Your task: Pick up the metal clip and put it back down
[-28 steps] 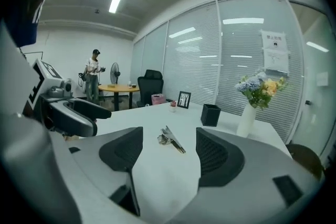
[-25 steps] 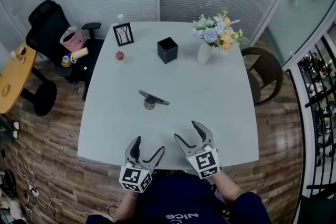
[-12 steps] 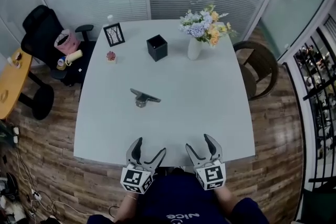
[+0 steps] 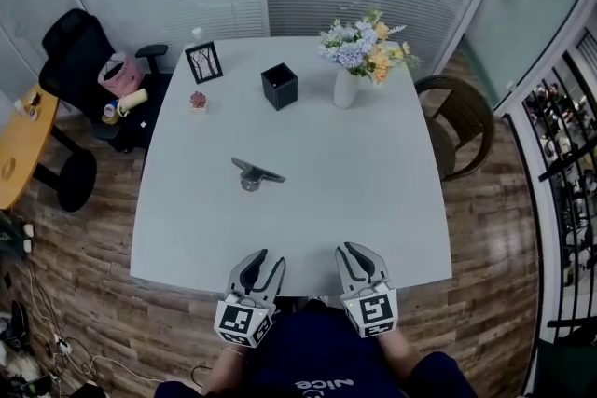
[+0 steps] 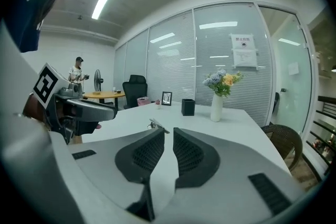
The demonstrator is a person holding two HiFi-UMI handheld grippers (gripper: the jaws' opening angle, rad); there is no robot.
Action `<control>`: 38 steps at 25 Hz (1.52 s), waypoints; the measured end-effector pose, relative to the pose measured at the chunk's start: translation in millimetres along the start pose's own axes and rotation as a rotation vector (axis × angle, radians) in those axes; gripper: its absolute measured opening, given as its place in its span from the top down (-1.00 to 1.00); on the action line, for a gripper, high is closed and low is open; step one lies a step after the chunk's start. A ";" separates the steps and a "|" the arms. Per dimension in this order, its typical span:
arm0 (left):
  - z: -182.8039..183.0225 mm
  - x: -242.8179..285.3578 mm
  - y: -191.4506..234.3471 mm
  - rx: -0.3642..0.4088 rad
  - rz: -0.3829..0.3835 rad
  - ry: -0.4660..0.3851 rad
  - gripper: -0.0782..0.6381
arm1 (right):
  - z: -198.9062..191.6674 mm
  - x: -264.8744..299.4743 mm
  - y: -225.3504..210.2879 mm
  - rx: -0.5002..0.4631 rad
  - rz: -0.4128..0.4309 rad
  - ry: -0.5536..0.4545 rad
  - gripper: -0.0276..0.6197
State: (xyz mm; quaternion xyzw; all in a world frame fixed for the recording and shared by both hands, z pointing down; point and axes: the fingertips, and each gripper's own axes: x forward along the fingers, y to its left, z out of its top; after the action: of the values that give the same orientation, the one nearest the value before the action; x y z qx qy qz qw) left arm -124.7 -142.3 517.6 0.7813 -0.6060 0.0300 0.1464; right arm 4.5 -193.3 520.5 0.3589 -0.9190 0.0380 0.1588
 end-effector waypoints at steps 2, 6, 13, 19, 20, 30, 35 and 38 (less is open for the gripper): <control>1.2 -2.2 -1.1 -0.008 0.001 -0.017 0.52 | 0.6 -0.1 1.5 0.001 0.007 -0.003 0.85; -2.7 -2.4 -3.0 0.005 -0.003 -0.002 0.77 | 4.0 0.3 4.9 0.030 0.030 -0.016 0.89; -3.1 1.1 -3.7 0.056 -0.008 0.026 0.77 | 9.6 3.0 2.1 -0.009 -0.004 -0.036 0.89; -3.2 2.2 -5.6 0.055 -0.039 0.029 0.77 | 10.1 4.3 1.4 -0.021 -0.007 -0.029 0.89; -3.0 2.7 -6.0 0.054 -0.042 0.029 0.77 | 9.8 4.4 1.7 -0.024 -0.006 -0.026 0.89; -2.0 1.9 -3.4 0.052 -0.054 0.031 0.77 | 9.5 6.1 7.8 -0.025 0.002 -0.006 0.89; -2.7 -1.1 -3.6 0.085 -0.058 0.039 0.77 | 7.5 6.6 11.1 -0.035 0.003 -0.003 0.89; -2.7 -1.2 -3.2 0.092 -0.063 0.042 0.77 | 6.4 7.5 12.9 -0.034 0.005 0.001 0.89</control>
State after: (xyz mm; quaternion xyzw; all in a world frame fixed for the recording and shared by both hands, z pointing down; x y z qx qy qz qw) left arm -121.5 -139.8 519.3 0.8050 -0.5759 0.0695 0.1241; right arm -11.0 -189.8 517.4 0.3538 -0.9203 0.0229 0.1655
